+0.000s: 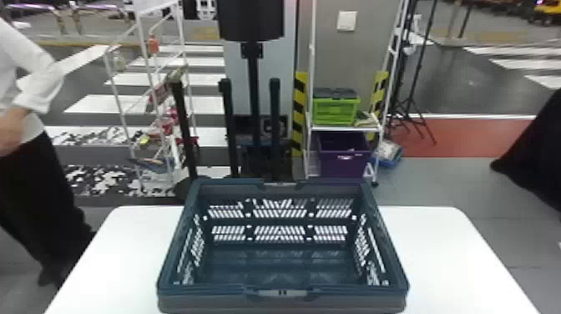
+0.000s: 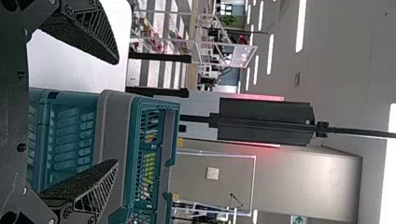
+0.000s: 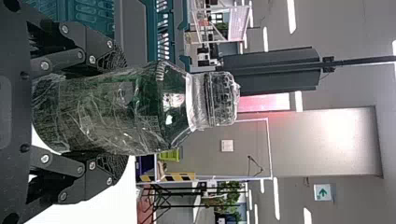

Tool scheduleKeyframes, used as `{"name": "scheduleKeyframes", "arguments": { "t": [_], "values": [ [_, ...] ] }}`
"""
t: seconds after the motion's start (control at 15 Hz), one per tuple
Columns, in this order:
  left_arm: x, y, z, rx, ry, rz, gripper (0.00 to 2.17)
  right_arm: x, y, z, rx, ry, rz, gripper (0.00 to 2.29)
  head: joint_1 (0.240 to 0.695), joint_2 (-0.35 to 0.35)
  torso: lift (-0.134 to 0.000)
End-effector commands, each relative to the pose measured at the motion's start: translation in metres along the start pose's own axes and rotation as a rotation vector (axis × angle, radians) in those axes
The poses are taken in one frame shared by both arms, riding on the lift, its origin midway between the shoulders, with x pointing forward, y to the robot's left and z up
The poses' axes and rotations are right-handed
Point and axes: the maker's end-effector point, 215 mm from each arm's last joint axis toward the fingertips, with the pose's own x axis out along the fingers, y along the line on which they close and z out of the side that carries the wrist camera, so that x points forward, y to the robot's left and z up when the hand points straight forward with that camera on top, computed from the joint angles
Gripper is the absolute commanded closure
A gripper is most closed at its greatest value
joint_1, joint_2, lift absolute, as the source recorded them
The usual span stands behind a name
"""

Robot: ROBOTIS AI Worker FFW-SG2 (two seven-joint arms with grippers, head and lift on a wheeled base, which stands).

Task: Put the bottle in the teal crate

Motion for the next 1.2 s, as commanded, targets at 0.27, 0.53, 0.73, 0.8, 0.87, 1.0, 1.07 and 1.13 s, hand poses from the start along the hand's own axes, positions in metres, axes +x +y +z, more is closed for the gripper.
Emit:
{"name": "scheduleKeyframes", "arguments": {
  "t": [0.27, 0.53, 0.73, 0.8, 0.87, 1.0, 1.07, 1.13],
  "values": [
    [0.002, 0.000, -0.001, 0.001, 0.000, 0.001, 0.13, 0.001, 0.002, -0.002, -0.006, 0.004, -0.001, 2.02, 0.499, 0.000, 0.000],
    [0.002, 0.001, -0.002, 0.000, 0.002, 0.003, 0.13, 0.001, 0.002, -0.002, -0.006, 0.004, -0.001, 2.02, 0.499, 0.000, 0.000],
    [0.003, 0.001, -0.002, 0.001, 0.001, 0.001, 0.13, 0.005, 0.003, 0.014, -0.007, -0.026, 0.002, 2.02, 0.499, 0.000, 0.000],
    [0.003, 0.001, -0.002, -0.001, 0.001, 0.002, 0.13, 0.010, 0.004, 0.026, -0.008, -0.045, 0.005, 2.02, 0.499, 0.000, 0.000],
    [0.003, 0.001, -0.002, -0.001, 0.001, 0.002, 0.13, 0.017, 0.004, 0.038, -0.010, -0.060, 0.006, 2.02, 0.499, 0.000, 0.000],
    [0.002, 0.001, -0.002, 0.001, 0.001, 0.000, 0.13, 0.038, 0.006, 0.053, -0.031, -0.048, 0.019, 2.01, 0.499, 0.000, 0.000],
    [0.002, 0.001, -0.002, 0.001, 0.001, 0.000, 0.13, 0.052, 0.008, 0.061, -0.043, -0.037, 0.026, 2.01, 0.499, 0.000, 0.000],
    [0.002, 0.001, -0.001, -0.001, -0.001, 0.001, 0.13, 0.065, 0.008, 0.067, -0.051, -0.022, 0.027, 2.01, 0.499, 0.000, 0.000]
  ]
}}
